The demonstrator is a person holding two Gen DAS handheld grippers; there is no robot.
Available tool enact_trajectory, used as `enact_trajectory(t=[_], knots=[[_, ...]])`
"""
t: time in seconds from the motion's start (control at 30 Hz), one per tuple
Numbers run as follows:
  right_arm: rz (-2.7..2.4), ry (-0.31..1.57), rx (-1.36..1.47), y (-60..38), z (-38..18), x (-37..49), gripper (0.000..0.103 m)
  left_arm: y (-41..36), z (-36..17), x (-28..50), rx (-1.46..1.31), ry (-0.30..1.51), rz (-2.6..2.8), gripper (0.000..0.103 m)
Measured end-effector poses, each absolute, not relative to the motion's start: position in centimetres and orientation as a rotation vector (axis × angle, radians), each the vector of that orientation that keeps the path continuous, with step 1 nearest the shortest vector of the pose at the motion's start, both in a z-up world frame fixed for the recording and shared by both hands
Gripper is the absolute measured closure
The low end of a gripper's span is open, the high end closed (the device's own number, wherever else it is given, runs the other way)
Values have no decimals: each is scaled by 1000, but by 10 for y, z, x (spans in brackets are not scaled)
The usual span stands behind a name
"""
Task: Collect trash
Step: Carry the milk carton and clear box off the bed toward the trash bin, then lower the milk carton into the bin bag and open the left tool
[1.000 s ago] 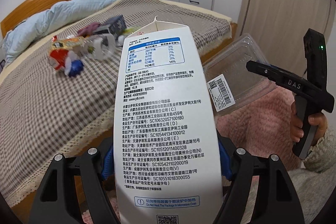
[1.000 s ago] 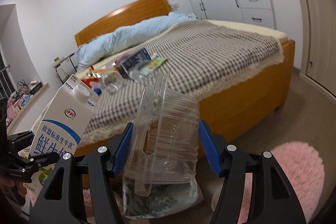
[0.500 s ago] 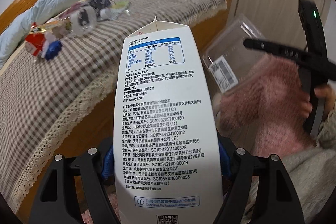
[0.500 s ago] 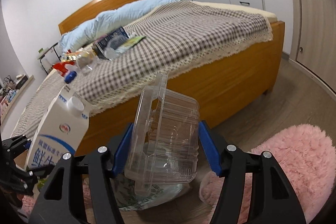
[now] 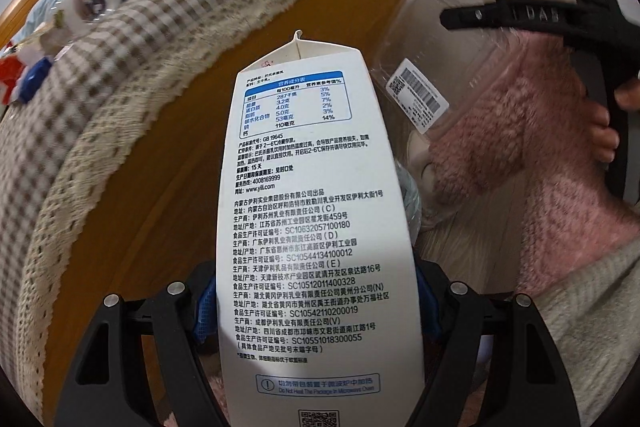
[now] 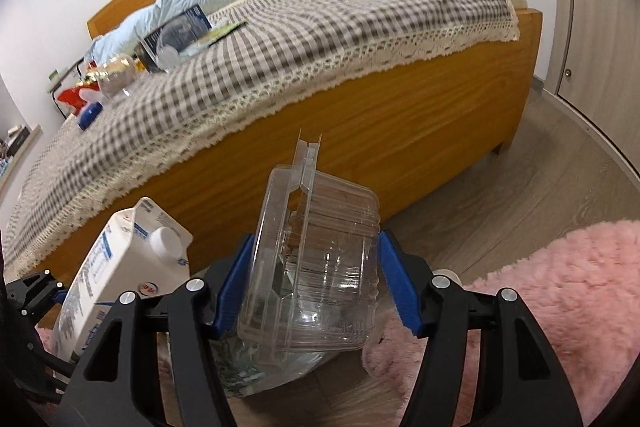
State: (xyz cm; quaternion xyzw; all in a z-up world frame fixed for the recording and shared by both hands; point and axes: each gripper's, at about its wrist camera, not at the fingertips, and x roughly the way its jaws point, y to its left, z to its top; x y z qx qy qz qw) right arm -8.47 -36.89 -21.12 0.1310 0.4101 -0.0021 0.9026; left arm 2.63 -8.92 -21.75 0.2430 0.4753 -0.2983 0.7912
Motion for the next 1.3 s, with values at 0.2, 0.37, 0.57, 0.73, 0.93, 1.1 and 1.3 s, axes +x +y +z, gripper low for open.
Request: enact_trajectory(t=[0.2, 0.37, 0.57, 0.73, 0.93, 1.1, 1.3], knots=[[-26, 894, 259, -368, -227, -76, 42, -101, -258, 28, 595, 1063, -675, 30], [-49, 917, 260, -370, -237, -69, 42, -118, -290, 35, 671, 1090, -706, 30], [-80, 941, 280, -379, -246, -63, 42, -138, -327, 44, 810, 1093, -749, 30], [-95, 950, 321, -392, -250, -57, 42, -148, -368, 57, 919, 1109, -776, 30], [-107, 962, 296, -391, -253, -53, 42, -149, -410, 66, 1033, 1078, -806, 30], [-122, 981, 296, -393, -259, -49, 42, -151, -433, 70, 1084, 1062, -826, 30], [-124, 994, 296, -394, -263, -44, 42, -162, -457, 67, 1159, 1070, -835, 30]])
